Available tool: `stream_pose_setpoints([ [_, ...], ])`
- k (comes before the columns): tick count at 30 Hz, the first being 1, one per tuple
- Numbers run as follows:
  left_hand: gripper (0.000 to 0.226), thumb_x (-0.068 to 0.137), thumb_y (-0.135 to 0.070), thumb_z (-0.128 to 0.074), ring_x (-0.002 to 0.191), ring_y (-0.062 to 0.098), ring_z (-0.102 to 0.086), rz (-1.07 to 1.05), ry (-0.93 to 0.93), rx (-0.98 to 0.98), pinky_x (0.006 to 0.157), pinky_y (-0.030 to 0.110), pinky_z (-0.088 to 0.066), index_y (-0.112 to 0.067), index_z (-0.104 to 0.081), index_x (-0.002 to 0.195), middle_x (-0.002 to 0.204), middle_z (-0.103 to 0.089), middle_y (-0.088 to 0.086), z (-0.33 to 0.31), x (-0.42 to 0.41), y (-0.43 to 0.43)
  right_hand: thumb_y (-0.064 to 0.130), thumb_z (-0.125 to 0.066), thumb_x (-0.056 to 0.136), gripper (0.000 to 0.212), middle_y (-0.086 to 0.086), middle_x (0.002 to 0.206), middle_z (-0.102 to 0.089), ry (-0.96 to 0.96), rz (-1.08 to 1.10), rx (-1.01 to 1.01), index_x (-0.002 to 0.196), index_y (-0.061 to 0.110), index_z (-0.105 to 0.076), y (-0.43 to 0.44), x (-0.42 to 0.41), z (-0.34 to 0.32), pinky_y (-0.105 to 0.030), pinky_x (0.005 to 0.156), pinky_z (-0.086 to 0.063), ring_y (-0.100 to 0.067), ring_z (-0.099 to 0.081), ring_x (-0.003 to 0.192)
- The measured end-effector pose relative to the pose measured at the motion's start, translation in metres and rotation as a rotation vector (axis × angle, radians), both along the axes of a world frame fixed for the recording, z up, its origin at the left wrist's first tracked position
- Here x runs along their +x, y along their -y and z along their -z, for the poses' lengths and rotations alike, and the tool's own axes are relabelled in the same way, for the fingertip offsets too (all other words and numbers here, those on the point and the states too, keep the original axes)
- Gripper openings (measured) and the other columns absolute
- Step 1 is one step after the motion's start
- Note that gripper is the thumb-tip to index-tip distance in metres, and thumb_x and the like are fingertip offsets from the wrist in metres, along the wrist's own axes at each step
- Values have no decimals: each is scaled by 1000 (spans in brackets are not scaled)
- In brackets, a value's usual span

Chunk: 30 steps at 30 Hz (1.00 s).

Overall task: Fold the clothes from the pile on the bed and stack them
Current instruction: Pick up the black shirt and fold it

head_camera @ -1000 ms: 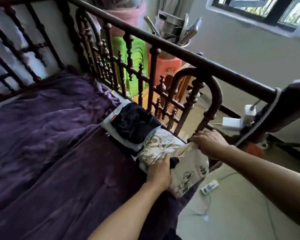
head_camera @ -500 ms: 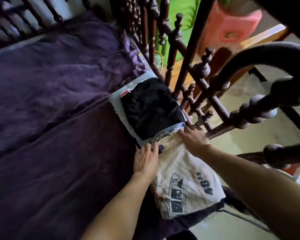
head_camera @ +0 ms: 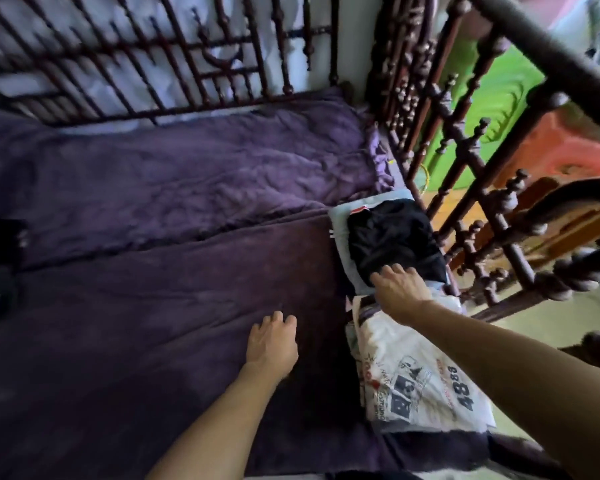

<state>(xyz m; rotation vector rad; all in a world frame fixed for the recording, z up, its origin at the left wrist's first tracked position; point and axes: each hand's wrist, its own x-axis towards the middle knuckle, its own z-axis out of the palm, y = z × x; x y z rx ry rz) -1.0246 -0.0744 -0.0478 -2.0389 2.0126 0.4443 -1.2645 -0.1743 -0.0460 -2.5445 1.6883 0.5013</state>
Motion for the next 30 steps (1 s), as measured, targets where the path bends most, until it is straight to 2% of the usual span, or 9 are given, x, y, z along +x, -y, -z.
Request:
stream_pose_setpoints([
  [2,28,91,-16,-44,116,26,-50,-52,18,-16,94,38,-40,-17,-50,119,123,-53,5,-18,36,-33,39,-52,91,31,-3,118,-55,33,-72,-18,117,21,-52,-19,43,-17,-39,87,-41,-25,-50,112],
  [5,31,93,-19,-43,118,26,-51,-92,48,-56,94,38,-40,-16,-49,124,125,-54,6,-48,89,-86,40,-46,93,31,-3,119,-57,90,-162,-51,117,21,-54,-53,108,-36,-40,89,-41,-25,-53,114],
  [12,24,92,-19,-42,110,26,-57,-342,178,-173,86,37,-43,-16,-52,115,115,-60,5,-127,249,-258,28,-45,95,24,-3,119,-58,220,-534,-120,116,19,-53,-161,309,-106,-36,88,-44,-25,-56,112],
  [17,23,91,-23,-44,106,27,-61,-559,257,-190,83,36,-47,-19,-55,111,112,-63,3,-156,345,-348,37,-39,98,32,-3,122,-57,308,-741,-165,120,18,-52,-217,434,-148,-37,82,-44,-25,-55,114],
  [25,24,93,-24,-41,108,26,-58,-746,239,-252,84,36,-45,-18,-55,112,116,-60,5,-165,477,-411,38,-34,101,32,-2,121,-56,341,-945,-157,123,19,-49,-242,606,-158,-34,73,-43,-23,-57,108],
  [30,28,95,-28,-38,108,25,-59,-824,267,-195,82,34,-45,-21,-51,119,118,-60,4,-174,566,-425,40,-36,99,30,-3,113,-57,373,-1005,-116,115,20,-51,-241,721,-153,-33,68,-41,-24,-60,97],
])
